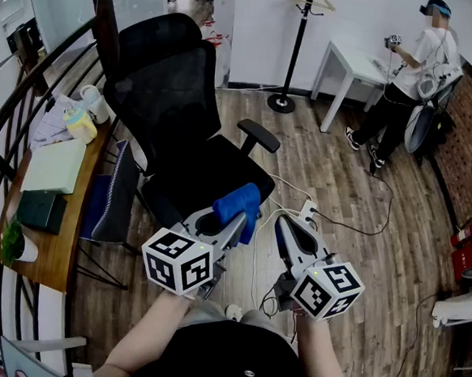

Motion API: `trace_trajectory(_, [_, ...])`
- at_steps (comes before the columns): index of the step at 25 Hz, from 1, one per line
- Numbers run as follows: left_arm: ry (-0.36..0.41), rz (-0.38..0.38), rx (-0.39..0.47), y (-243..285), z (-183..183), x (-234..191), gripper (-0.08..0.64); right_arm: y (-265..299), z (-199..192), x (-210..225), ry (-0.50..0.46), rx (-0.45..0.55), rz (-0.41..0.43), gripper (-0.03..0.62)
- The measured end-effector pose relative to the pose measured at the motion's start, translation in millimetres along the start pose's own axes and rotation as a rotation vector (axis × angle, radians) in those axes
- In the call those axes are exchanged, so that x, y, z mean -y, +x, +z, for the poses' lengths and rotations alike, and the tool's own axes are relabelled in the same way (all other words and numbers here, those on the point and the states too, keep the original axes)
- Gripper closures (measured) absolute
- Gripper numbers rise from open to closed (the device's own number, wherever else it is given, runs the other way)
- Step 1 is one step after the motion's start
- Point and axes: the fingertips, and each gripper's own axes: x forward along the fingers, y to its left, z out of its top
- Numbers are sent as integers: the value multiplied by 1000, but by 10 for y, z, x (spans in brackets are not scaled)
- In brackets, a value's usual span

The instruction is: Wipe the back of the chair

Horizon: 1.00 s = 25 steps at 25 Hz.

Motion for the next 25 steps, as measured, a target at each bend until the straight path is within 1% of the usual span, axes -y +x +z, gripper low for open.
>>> trace_trajectory(5, [-5, 2, 15, -16, 63, -78, 459, 25, 27, 3, -11, 7, -14, 561])
trace_trajectory(10, [-11, -32, 15, -17, 118, -90, 458, 70, 53, -15, -2, 20, -32, 561])
trace_trajectory(15, [2, -59, 1, -19, 108, -135, 459, 108, 85, -14, 29, 68, -45, 561])
trace_trajectory(20, [-14, -69, -25, 6, 8, -248, 459, 155, -68, 35, 54, 44, -71, 561])
trace_trajectory(25, [-42, -55, -42, 111, -89, -394, 459, 360, -134, 162, 73, 17, -52, 561])
